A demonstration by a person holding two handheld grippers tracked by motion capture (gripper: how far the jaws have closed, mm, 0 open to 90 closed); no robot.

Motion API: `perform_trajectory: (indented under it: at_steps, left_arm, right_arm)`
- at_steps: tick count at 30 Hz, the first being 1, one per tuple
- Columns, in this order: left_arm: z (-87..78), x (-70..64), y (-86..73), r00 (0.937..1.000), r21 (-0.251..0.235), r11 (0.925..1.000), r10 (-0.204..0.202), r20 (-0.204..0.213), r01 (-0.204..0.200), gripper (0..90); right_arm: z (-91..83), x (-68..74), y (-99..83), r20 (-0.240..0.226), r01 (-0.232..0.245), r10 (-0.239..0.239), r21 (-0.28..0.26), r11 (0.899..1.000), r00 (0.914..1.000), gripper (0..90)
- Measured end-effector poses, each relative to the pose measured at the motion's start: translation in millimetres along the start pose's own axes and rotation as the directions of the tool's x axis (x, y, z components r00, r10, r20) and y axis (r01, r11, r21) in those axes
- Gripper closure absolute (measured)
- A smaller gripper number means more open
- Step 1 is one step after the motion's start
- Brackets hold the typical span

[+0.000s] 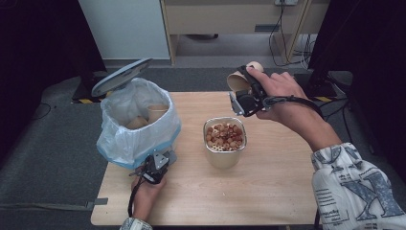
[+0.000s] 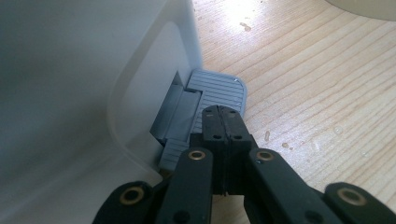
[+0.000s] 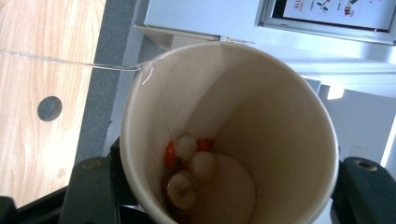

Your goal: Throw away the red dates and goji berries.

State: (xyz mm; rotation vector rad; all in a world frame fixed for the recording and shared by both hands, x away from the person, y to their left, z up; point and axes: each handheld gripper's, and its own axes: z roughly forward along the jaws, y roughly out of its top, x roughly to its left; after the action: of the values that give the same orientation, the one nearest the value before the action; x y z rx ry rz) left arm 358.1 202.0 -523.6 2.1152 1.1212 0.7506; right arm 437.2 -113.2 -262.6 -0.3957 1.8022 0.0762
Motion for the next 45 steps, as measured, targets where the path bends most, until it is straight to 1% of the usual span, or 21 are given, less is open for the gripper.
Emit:
perform_trajectory:
  at_steps: [5, 6, 8, 10, 14, 19, 25, 34, 36, 40, 42, 44, 45]
  left_arm:
    - [0.0, 0.0, 0.0, 1.0000, 0.000, 1.0000, 0.000, 0.000, 0.000, 89.0]
    - [0.0, 0.0, 0.0, 1.0000, 0.000, 1.0000, 0.000, 0.000, 0.000, 89.0]
    - [0.0, 0.0, -0.1, 1.0000, 0.000, 1.0000, 0.000, 0.000, 0.000, 89.0]
    - [0.0, 0.1, -0.1, 1.0000, -0.001, 1.0000, 0.000, 0.001, 0.000, 89.0]
    - [0.0, 0.1, -0.1, 1.0000, -0.001, 1.0000, 0.000, 0.001, 0.000, 89.0]
    - [0.0, 0.1, -0.1, 1.0000, -0.001, 1.0000, -0.001, 0.001, 0.001, 89.0]
    - [0.0, 0.0, 0.0, 1.0000, -0.001, 1.0000, 0.000, 0.000, 0.000, 89.0]
    - [0.0, 0.2, 0.0, 1.0000, -0.001, 1.0000, 0.000, 0.001, 0.000, 89.0]
    - [0.0, 0.1, 0.0, 1.0000, 0.000, 1.0000, 0.000, 0.001, 0.000, 89.0]
    - [0.0, 0.0, 0.0, 1.0000, 0.000, 1.0000, 0.000, 0.001, 0.000, 89.0]
    - [0.0, 0.2, -0.1, 1.0000, -0.001, 1.0000, -0.001, 0.001, 0.001, 89.0]
    - [0.0, 0.0, 0.0, 1.0000, 0.000, 1.0000, 0.000, 0.000, 0.000, 89.0]
    - [0.0, 0.0, 0.0, 1.0000, 0.000, 1.0000, 0.000, 0.001, 0.000, 88.9]
  right_arm:
    - [-2.2, -6.6, 1.7, 0.015, 0.019, -0.019, 0.000, 1.000, 0.9997, 34.7]
    - [-2.7, -8.2, 2.2, 0.024, 0.036, -0.036, 0.010, 0.999, 0.9991, 34.7]
    - [-2.9, -9.3, 3.1, 0.029, 0.047, -0.048, 0.017, 0.999, 0.9984, 34.8]
    - [-2.3, -9.0, 4.2, 0.029, 0.053, -0.053, 0.010, 0.999, 0.9982, 34.8]
    - [-1.3, -6.8, 5.5, 0.031, 0.083, -0.084, 0.022, 0.996, 0.9960, 34.8]
    - [-1.1, -5.9, 5.7, 0.035, 0.104, -0.105, 0.025, 0.994, 0.9939, 34.8]
    - [-2.2, -6.1, 5.4, 0.035, 0.100, -0.101, 0.029, 0.995, 0.9943, 34.9]
    - [-1.1, -6.2, 6.0, 0.039, 0.105, -0.106, 0.020, 0.994, 0.9936, 34.9]
    - [-1.5, -6.3, 7.1, 0.036, 0.114, -0.115, 0.026, 0.993, 0.9927, 34.9]
    - [-1.7, -7.9, 7.8, 0.042, 0.111, -0.111, 0.020, 0.994, 0.9929, 34.9]
    - [-2.2, -9.2, 8.7, 0.044, 0.124, -0.125, 0.029, 0.992, 0.9912, 34.9]
    - [-1.5, -8.6, 10.0, 0.049, 0.127, -0.128, 0.024, 0.992, 0.9906, 35.2]
    - [-0.7, -5.8, 11.7, 0.044, 0.147, -0.149, 0.031, 0.989, 0.9879, 35.3]
